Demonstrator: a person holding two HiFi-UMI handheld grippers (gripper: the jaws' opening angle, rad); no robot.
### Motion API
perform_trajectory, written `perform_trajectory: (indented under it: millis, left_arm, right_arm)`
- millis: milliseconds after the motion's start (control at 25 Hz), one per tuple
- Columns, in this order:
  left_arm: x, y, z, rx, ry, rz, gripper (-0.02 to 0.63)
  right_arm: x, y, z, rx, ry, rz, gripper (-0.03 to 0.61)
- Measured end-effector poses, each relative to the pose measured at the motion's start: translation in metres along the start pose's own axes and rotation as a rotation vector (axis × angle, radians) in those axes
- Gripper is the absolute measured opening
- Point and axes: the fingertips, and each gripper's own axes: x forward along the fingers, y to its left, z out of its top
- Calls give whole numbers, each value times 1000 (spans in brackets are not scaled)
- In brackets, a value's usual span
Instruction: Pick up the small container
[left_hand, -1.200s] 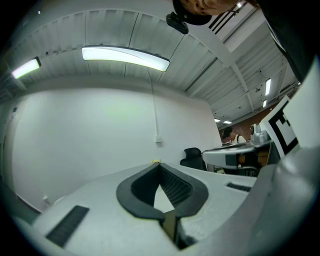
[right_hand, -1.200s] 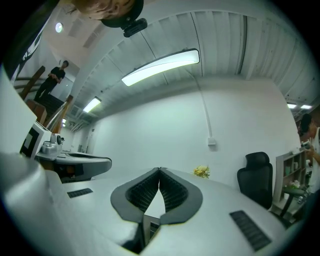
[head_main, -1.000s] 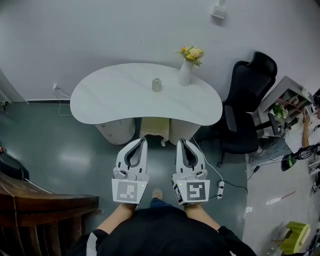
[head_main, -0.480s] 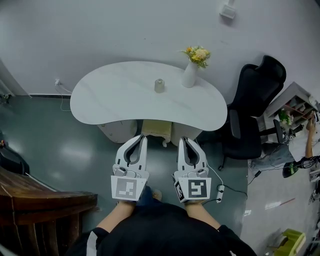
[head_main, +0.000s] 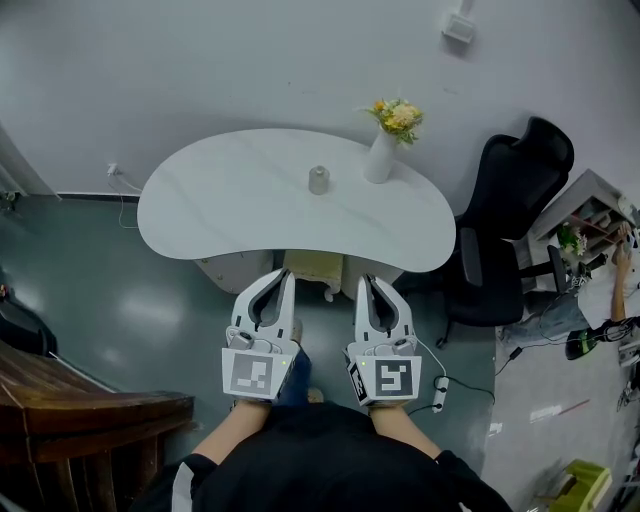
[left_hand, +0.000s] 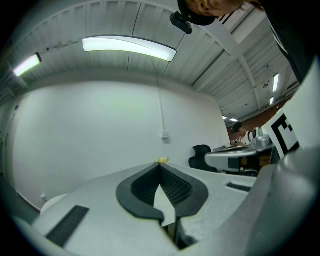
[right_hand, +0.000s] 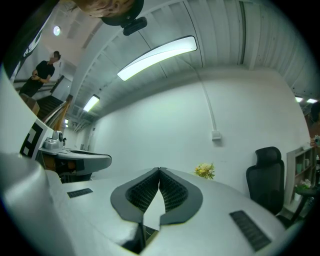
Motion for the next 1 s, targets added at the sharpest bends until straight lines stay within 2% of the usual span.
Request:
perform_trajectory:
  millis: [200, 600, 1000]
  left_arm:
    - [34, 13, -9, -15, 1, -23, 8]
    - [135, 68, -16, 32, -4, -52, 8]
    - [227, 110, -36, 7, 36, -97, 8]
  right_arm:
    - [35, -11, -10, -9, 5, -13, 21]
    - [147, -35, -19, -20, -24, -17, 21]
    - [237, -63, -43, -17, 13, -50, 21]
